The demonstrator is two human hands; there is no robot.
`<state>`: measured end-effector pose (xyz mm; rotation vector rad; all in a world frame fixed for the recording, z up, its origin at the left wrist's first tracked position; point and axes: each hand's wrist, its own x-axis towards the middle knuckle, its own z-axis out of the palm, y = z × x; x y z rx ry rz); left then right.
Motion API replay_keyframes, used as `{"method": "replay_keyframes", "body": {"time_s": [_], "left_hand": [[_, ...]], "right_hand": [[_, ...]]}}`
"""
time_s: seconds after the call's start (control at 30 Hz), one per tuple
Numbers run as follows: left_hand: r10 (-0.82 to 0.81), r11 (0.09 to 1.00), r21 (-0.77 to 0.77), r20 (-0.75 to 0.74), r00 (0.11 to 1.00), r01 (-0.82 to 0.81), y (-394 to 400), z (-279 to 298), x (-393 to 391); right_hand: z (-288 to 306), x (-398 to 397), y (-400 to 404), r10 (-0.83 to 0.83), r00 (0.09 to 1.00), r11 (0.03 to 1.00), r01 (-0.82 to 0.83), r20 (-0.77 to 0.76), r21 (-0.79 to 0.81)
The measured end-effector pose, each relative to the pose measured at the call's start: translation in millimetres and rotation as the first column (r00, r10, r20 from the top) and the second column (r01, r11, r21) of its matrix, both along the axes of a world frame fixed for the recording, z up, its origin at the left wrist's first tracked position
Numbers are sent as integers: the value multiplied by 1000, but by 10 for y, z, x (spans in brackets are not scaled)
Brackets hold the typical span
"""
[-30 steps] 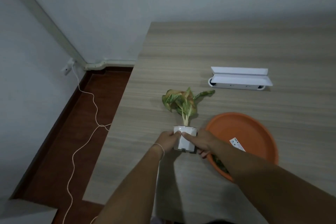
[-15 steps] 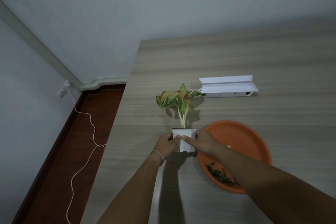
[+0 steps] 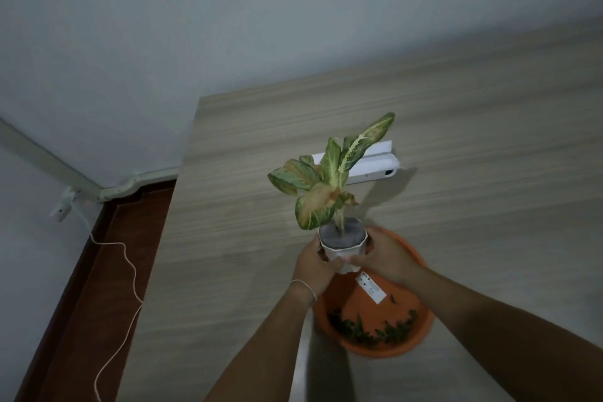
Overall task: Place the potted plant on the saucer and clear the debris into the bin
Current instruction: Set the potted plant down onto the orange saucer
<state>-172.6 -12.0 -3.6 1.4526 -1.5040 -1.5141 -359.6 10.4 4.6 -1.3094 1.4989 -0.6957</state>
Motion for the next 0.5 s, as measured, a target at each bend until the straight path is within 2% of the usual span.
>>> {"method": "replay_keyframes", "body": {"time_s": [0.13,0.27,0.4,0.5], "left_hand": [[22,999,45,-3,1000,-22,40,-119,-209],[5,999,35,101,995,-8,78,-303,-274],[-14,1000,23,193,981,10,166,-402,-291],[-69,998,6,265,962,70,221,-324,-335]], "right_hand": [[-170,-156,106,-45,999,999,45,21,-25],[-283,-214,188,-124,992,992,125,27,-17],[-349,-194,287,-129,991,992,129,47,-1],[-350,-151,294,-109,991,987,99,-72,-124]]}}
